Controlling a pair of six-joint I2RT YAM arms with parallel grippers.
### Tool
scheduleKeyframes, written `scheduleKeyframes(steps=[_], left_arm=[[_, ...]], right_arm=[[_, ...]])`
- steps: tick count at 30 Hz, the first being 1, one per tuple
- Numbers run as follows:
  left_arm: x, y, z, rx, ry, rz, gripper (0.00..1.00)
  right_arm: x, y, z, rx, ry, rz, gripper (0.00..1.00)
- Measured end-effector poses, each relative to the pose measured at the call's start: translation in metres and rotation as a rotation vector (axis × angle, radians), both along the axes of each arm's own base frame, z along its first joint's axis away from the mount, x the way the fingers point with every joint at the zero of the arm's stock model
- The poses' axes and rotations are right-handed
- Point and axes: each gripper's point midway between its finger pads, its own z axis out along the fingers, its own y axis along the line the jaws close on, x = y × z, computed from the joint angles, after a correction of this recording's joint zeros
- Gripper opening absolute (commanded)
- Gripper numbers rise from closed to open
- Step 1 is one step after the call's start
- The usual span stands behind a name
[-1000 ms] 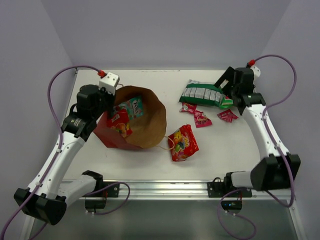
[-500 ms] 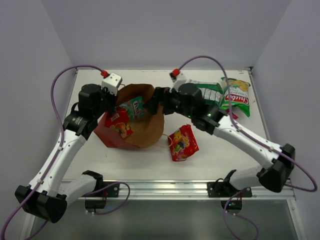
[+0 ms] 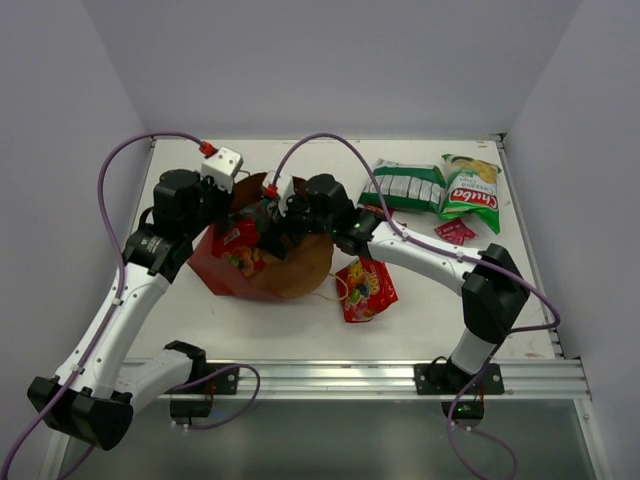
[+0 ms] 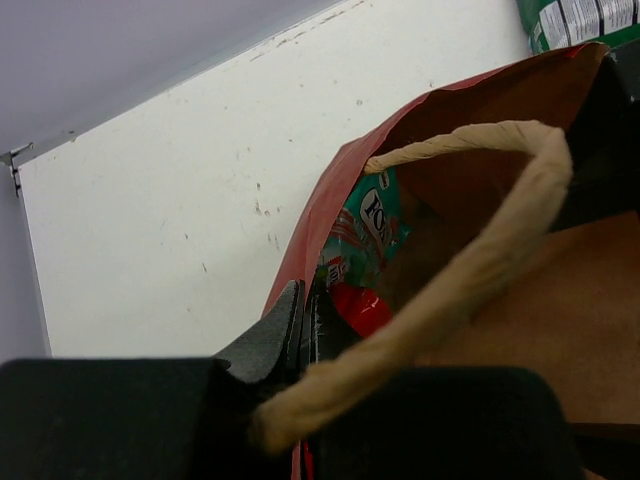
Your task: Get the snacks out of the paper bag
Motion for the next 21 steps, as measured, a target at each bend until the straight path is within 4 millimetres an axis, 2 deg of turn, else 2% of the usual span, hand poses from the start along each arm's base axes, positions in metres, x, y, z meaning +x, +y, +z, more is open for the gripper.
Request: scheduleKeyframes(steps=[4, 9, 21], left_arm=[[-0.001, 0.0, 0.0, 0.001, 0.002, -0.005, 0.0], [-0.004, 0.0, 0.003, 0.002, -0.009, -0.011, 0.0], [-0.012, -0.008, 0.006, -0.021, -0.008, -0.062, 0.0]], right_arm=[[0.003, 0.01, 0.003, -0.014, -0.182, 0.135, 0.99], [0.012, 0.028, 0.002, -0.021, -0.305, 0.223, 0.99], [0.027, 0.058, -0.046, -0.037, -0.294, 0.292, 0.99]])
